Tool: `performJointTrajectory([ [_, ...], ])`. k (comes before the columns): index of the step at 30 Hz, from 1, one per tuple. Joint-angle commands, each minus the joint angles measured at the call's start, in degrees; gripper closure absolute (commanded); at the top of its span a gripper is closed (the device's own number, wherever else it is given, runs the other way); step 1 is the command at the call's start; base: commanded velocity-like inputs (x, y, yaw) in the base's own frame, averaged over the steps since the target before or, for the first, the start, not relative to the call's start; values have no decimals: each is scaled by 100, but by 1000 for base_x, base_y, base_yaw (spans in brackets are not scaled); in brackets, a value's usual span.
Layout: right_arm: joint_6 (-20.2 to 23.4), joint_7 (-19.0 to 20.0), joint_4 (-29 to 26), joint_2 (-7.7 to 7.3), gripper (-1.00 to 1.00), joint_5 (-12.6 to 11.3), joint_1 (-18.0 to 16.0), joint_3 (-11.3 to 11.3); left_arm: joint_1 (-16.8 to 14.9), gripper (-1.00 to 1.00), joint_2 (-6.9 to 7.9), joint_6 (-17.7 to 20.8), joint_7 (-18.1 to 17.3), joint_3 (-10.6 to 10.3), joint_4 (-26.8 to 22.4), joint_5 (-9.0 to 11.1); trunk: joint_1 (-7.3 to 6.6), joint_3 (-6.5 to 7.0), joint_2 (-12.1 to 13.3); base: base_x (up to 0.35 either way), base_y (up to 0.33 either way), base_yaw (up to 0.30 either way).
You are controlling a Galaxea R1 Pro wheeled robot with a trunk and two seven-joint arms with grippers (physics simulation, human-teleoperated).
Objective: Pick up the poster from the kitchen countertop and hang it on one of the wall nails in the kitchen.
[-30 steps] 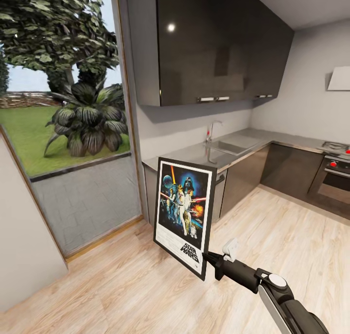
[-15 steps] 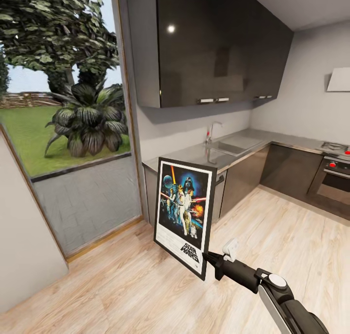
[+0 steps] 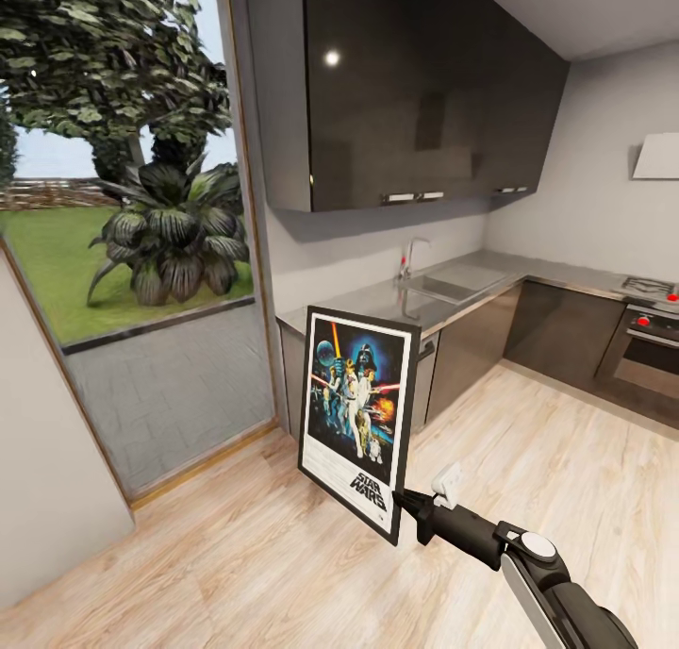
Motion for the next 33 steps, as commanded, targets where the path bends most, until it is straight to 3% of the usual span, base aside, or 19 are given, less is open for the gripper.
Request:
performJointTrajectory([
  [1,62,13,-3,-4,100,-75,-6,8,0,-100,-3,-7,-30,15,-5,-3,3,-11,-10,0,0,0],
  [33,56,15,-3,-4,100,-75,-6,0,-1,-100,0,-41,-23,30,-5,-3,3,-11,-10,0,0,1],
])
